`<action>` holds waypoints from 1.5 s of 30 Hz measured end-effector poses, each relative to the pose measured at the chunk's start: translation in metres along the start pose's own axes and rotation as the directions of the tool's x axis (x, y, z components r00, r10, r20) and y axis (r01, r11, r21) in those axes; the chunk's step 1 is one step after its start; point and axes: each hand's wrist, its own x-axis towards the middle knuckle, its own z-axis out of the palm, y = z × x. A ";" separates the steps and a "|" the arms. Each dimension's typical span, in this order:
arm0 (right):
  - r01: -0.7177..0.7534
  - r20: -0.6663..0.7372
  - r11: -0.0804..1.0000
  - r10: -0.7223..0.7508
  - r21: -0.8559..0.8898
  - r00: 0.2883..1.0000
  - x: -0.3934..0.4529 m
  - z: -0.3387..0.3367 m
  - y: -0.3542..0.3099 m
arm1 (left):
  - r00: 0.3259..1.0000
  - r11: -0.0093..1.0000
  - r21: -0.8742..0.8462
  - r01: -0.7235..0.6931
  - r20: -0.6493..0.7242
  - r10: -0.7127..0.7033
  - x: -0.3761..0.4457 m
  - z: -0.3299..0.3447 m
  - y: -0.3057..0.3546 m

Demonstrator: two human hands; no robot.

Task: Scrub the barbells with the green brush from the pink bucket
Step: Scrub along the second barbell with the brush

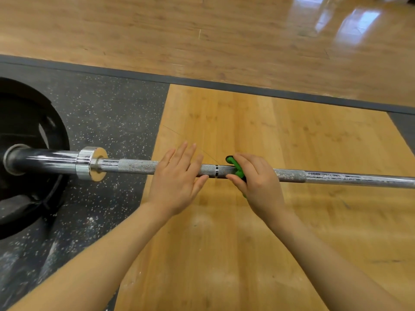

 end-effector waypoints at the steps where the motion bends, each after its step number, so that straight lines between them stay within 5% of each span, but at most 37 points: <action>1: 0.004 -0.016 1.000 -0.004 0.002 1.000 0.000 0.001 -0.003 | 1.000 1.000 0.000 -0.009 -0.017 0.009 0.003 0.001 -0.001; 18: -0.004 -0.017 0.982 0.001 -0.186 1.000 -0.009 0.008 0.031 | 0.996 0.999 0.026 -0.019 -0.089 0.021 0.021 0.004 -0.007; 28: 0.019 0.005 0.989 -0.018 -0.146 1.000 -0.004 0.014 0.019 | 0.995 0.998 0.043 -0.045 -0.082 0.049 0.020 0.004 -0.009; 36: -0.179 -0.061 0.974 0.172 -0.140 0.983 -0.025 -0.011 0.053 | 0.996 0.999 0.030 -0.017 -0.085 0.020 0.021 0.005 -0.006; 45: -0.076 0.014 0.991 0.078 -0.114 0.997 -0.013 0.001 0.038 | 0.998 0.999 0.020 -0.029 -0.061 0.030 0.022 0.007 -0.011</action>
